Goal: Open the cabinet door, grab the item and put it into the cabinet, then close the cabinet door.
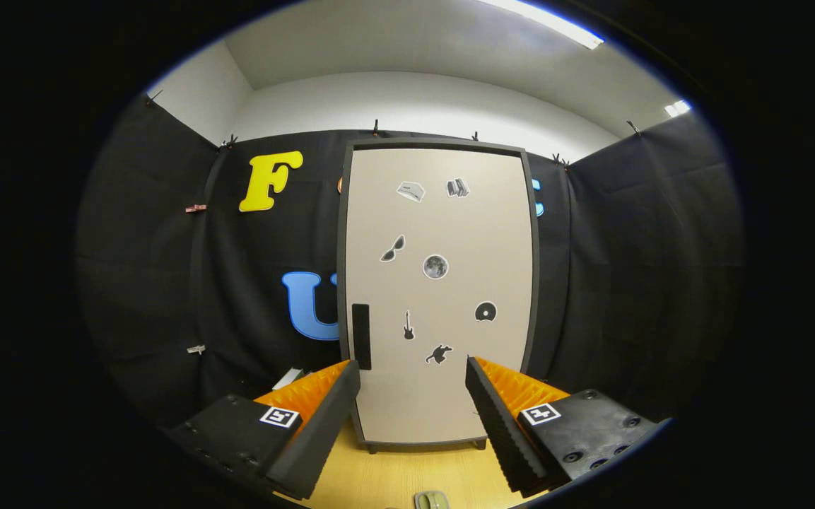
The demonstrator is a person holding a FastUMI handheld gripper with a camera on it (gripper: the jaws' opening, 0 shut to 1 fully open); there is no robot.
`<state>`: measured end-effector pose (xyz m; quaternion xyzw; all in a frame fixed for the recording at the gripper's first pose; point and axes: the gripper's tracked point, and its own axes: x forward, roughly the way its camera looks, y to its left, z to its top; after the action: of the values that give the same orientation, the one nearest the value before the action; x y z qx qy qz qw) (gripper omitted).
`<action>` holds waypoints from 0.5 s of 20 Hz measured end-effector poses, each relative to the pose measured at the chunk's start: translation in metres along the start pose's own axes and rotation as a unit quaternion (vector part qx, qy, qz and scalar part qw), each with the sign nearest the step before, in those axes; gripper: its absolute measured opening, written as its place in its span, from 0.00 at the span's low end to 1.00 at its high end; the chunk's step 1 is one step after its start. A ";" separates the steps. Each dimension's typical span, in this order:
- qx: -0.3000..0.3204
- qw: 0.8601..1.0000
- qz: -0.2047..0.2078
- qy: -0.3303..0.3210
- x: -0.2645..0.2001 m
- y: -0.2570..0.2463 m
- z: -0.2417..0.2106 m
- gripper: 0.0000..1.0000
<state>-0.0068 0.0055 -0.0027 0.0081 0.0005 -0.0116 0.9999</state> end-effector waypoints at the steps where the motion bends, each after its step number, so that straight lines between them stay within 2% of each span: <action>1: 0.001 1.000 0.000 0.002 0.001 0.003 -0.001 0.98; 10: 0.007 1.000 0.014 0.014 0.017 0.047 -0.021 0.98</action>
<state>0.0112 0.0529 -0.0227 0.0153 0.0147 0.0028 0.9998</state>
